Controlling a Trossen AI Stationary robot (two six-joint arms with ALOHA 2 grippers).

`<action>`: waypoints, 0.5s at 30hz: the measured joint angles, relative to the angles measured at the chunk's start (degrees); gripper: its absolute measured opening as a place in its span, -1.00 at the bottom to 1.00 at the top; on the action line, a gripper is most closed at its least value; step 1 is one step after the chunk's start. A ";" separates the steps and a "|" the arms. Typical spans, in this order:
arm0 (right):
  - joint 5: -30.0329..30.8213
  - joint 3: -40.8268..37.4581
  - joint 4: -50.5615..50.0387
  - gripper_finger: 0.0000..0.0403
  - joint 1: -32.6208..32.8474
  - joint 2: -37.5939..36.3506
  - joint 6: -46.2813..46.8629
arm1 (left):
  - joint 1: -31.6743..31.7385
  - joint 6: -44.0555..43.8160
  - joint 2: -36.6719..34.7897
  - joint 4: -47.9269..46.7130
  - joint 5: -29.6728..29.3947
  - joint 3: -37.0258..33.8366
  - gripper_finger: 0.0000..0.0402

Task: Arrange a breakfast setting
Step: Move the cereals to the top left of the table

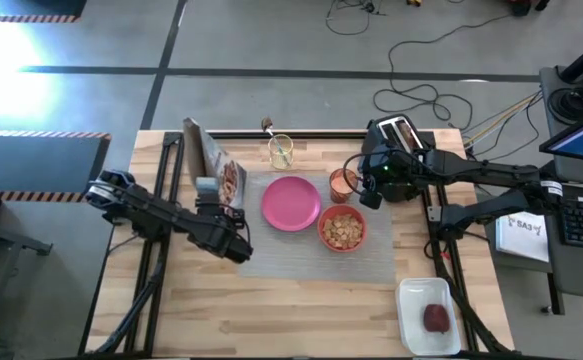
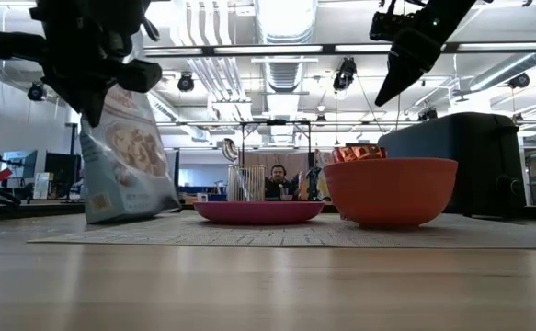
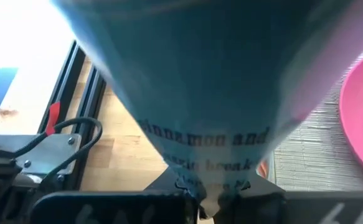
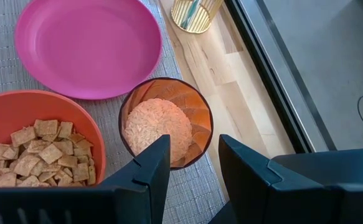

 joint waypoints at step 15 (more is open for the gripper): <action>0.01 -0.01 0.01 -0.37 0.00 0.00 -0.04 | 5.24 3.70 -1.14 -0.17 -2.36 -1.42 -1.00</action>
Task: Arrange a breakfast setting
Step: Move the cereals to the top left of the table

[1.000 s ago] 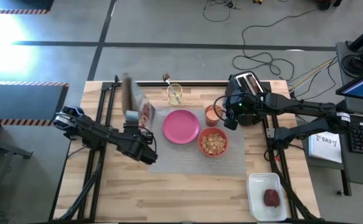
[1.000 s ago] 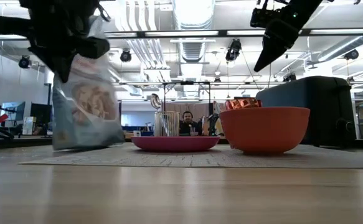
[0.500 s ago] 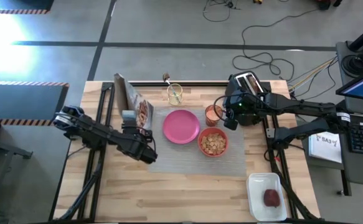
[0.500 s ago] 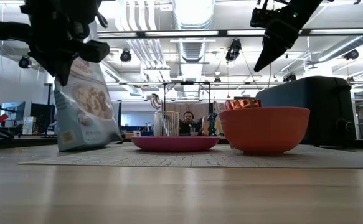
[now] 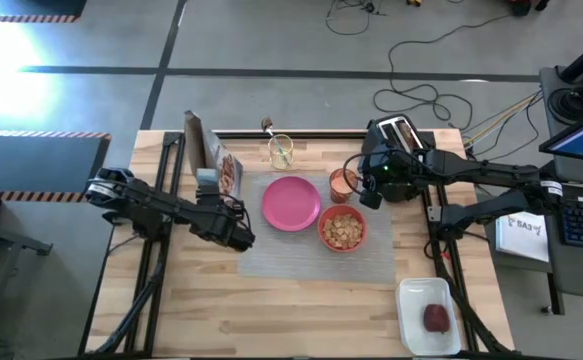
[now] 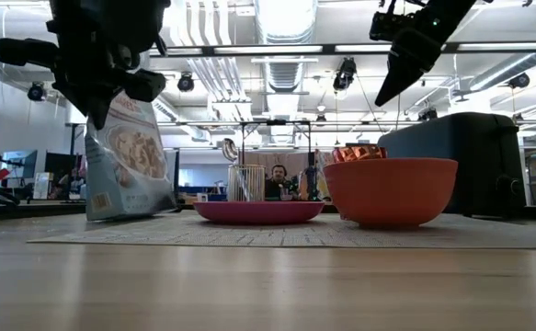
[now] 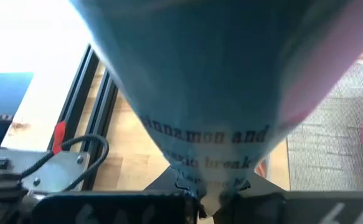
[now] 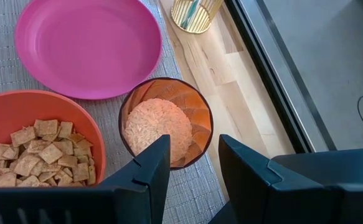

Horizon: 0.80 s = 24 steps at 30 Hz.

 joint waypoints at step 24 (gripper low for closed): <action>0.00 0.00 -0.02 -0.37 0.01 0.00 0.04 | 5.41 -6.17 -5.42 -0.77 -2.69 -9.85 -1.00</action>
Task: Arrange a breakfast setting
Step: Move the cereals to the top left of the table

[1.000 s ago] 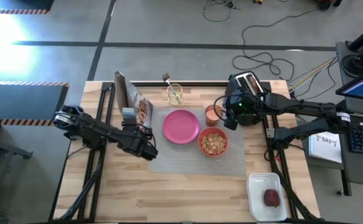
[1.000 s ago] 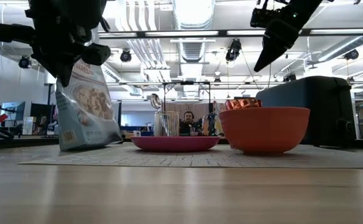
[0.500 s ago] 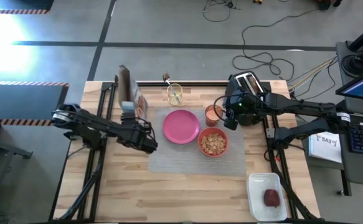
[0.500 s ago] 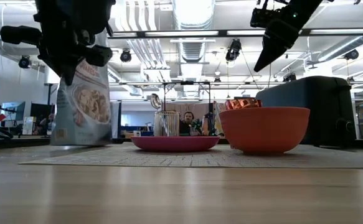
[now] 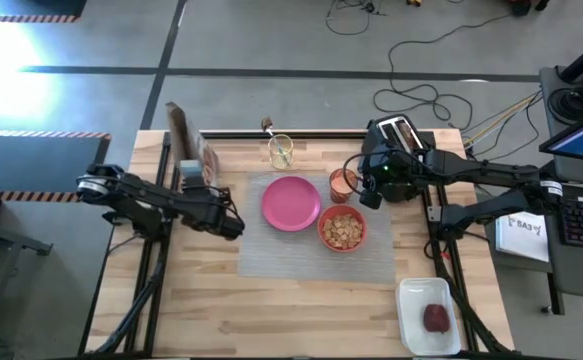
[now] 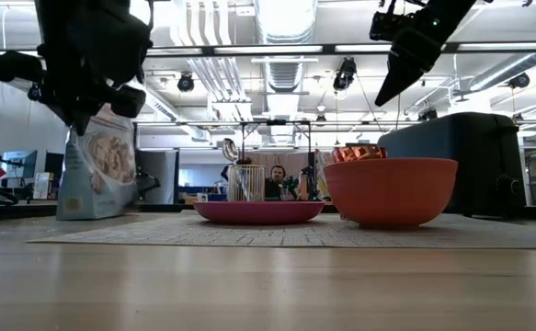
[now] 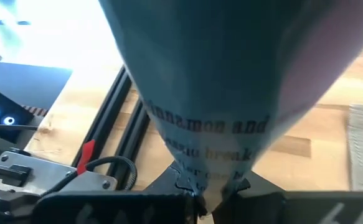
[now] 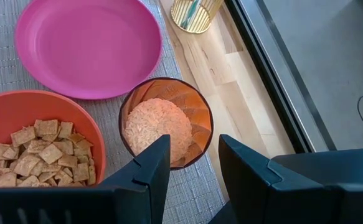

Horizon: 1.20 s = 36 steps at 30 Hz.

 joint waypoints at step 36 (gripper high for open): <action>0.01 0.01 -0.01 -0.37 -0.02 0.00 0.01 | 13.82 -3.81 -0.11 0.29 -4.17 -2.89 -0.85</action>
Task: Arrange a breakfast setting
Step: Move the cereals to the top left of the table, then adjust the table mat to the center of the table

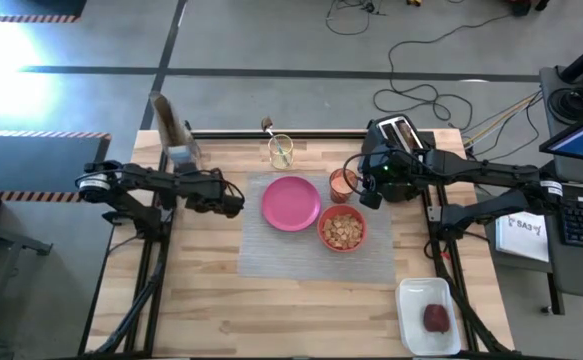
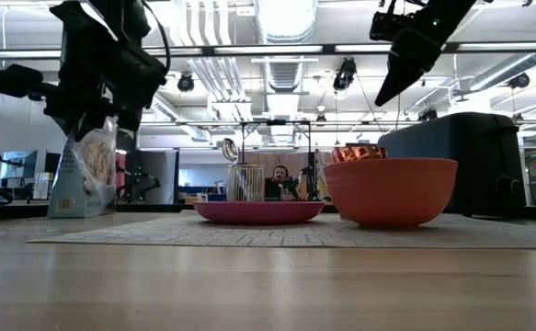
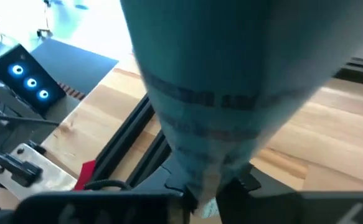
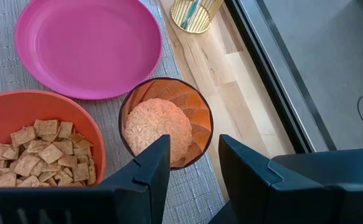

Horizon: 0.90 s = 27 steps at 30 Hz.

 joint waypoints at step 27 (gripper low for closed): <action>-0.02 0.00 0.02 -0.37 0.01 0.00 -0.07 | -25.19 27.86 -0.17 18.06 6.22 7.09 -0.23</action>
